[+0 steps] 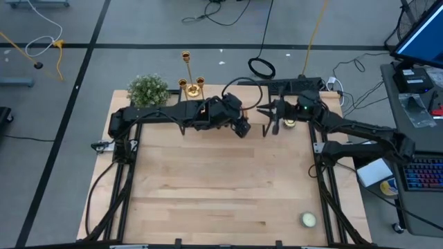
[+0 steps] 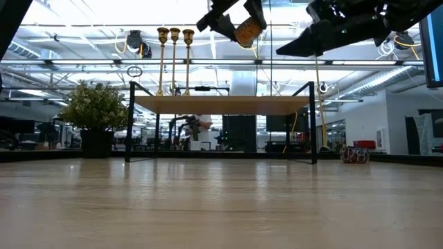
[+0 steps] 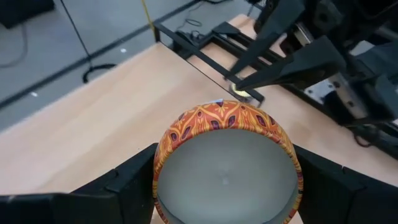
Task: Pick & Place candle stick holders
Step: Put the orange patterned scented candle on the shelf
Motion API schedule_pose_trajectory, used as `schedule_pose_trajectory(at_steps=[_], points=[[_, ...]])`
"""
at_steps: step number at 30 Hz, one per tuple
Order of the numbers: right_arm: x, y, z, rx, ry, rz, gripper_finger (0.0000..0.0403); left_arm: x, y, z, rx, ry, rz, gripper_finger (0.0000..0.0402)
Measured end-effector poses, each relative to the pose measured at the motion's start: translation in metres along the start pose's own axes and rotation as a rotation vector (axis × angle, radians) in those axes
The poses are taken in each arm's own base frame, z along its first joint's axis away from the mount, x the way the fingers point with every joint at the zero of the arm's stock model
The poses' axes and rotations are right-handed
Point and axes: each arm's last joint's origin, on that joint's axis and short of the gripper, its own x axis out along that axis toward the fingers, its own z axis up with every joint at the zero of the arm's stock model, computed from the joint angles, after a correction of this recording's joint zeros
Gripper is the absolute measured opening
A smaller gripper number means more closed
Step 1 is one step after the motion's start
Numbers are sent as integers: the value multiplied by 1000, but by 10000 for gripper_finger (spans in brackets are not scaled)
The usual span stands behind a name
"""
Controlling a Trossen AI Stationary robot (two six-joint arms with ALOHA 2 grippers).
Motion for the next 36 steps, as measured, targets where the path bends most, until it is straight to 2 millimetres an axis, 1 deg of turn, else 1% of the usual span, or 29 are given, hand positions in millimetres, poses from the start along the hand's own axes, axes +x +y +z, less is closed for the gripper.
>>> schedule_pose_trajectory(at_steps=[6,13,16,19,23,26,32,36], points=[[4,16,7,-117,10,-16,125,0,-2,-1,-41,33,-56,293],[6,33,20,-283,46,-131,228,-1,-1,0,-166,38,-63,293],[7,42,23,-305,55,-143,264,-1,0,1,-215,36,-61,293],[6,50,26,-293,55,-150,292,0,2,3,-263,32,-60,293],[5,61,31,-295,62,-187,316,-1,-1,8,-299,-11,-98,293],[4,68,36,-274,25,-176,327,-1,-2,10,-311,-27,-117,293],[2,71,44,-272,-11,-264,334,-3,-7,8,-330,-24,-128,293],[4,76,45,-274,-29,-243,334,-6,-12,6,-348,-22,-142,293]])
